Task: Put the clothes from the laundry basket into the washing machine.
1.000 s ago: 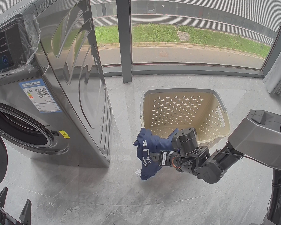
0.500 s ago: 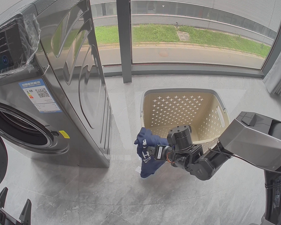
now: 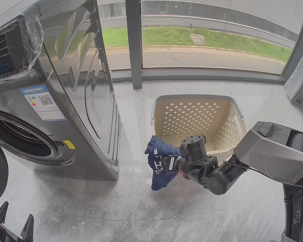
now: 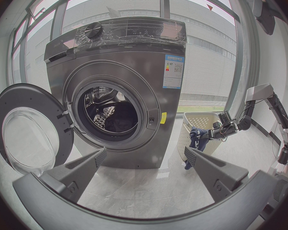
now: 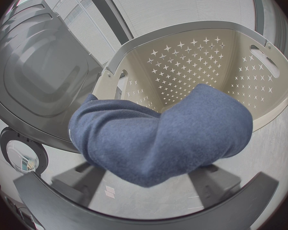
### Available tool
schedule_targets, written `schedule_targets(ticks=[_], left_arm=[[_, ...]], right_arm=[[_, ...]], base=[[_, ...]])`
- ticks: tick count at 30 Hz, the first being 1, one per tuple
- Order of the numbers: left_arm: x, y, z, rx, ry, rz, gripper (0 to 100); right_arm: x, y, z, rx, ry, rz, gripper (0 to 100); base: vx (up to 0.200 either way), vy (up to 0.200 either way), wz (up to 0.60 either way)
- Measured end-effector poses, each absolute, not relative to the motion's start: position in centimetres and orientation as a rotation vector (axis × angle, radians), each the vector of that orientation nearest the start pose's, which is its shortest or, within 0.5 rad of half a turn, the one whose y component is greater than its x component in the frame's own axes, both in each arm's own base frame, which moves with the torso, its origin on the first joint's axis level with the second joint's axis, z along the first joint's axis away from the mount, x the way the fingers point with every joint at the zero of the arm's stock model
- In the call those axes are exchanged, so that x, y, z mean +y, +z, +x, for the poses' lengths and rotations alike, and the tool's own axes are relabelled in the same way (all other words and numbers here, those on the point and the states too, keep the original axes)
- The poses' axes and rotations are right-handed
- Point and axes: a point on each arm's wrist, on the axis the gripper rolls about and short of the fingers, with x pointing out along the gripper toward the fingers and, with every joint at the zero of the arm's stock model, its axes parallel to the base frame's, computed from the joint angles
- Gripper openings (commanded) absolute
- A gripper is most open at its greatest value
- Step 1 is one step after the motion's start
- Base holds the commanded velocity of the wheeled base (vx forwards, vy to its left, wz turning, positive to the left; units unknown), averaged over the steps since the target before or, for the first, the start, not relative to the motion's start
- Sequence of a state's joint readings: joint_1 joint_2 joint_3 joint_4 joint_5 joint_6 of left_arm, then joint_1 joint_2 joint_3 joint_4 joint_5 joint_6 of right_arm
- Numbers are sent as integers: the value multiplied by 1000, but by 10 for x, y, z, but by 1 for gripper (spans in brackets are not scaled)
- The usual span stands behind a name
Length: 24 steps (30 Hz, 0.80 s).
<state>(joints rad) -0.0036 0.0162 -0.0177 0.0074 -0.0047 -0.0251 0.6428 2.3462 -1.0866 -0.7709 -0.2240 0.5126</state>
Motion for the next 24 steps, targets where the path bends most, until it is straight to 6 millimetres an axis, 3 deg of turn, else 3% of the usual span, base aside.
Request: schedule_targets(ticks=[12, 17, 24], left_arm=[[0, 80, -23, 6, -7, -26, 100], [0, 80, -23, 6, -7, -25, 100], [0, 80, -23, 6, -7, -23, 100]], right_arm=[[248, 27, 328, 548, 300, 275, 0], [243, 57, 307, 521, 335, 283, 0], [222, 119, 254, 447, 442, 296, 0]], base=[[0, 0, 0], [0, 0, 0], [0, 0, 0]])
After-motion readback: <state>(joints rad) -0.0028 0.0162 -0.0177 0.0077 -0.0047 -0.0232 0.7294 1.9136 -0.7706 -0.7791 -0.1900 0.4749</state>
